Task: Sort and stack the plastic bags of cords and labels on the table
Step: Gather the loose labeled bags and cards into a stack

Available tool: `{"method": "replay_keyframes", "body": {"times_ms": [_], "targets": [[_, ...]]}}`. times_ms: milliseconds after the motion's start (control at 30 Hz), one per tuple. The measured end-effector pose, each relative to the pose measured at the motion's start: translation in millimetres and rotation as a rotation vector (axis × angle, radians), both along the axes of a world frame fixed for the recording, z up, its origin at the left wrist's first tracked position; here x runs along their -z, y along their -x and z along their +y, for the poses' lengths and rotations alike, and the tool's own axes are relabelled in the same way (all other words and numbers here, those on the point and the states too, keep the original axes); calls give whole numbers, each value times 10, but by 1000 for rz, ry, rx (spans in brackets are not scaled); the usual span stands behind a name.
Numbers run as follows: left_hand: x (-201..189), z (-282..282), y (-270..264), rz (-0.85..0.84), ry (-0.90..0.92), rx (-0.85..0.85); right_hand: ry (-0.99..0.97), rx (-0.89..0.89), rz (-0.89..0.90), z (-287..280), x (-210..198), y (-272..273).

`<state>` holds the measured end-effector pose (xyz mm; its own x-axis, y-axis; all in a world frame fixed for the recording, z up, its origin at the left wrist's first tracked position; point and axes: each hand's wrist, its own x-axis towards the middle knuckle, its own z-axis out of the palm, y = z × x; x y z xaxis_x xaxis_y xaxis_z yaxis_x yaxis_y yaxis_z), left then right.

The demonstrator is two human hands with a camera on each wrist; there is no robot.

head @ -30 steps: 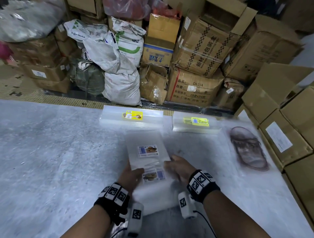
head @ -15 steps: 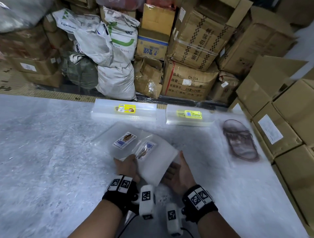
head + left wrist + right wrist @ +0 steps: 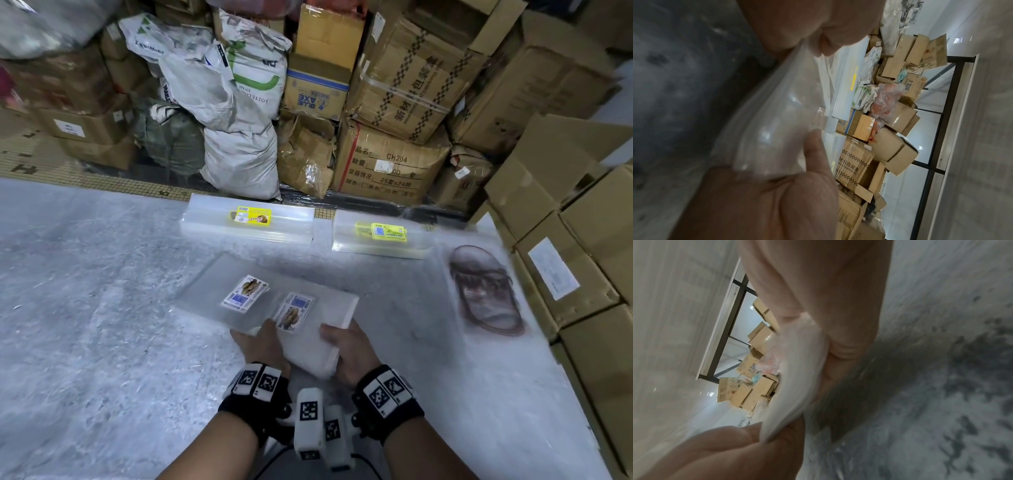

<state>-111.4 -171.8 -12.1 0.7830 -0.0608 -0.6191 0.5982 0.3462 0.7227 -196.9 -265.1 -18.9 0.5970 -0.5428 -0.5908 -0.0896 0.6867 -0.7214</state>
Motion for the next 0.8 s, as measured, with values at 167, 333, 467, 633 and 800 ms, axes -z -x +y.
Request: {"method": "replay_keyframes", "body": {"times_ms": [167, 333, 467, 633, 800], "targets": [[2, -25, 107, 21, 159, 6, 100, -48, 98, -166, 56, 54], [105, 198, -74, 13, 263, 56, 162, -105, 172, -474, 13, 231], [144, 493, -445, 2, 224, 98, 247, -157, 228, -772, -16, 406], [-32, 718, -747, 35, -58, 511, 330, -233, 313, -957, -70, 480], [-281, 647, -849, 40, -241, 867, 374, -283, 402, -970, -48, 435]]}}
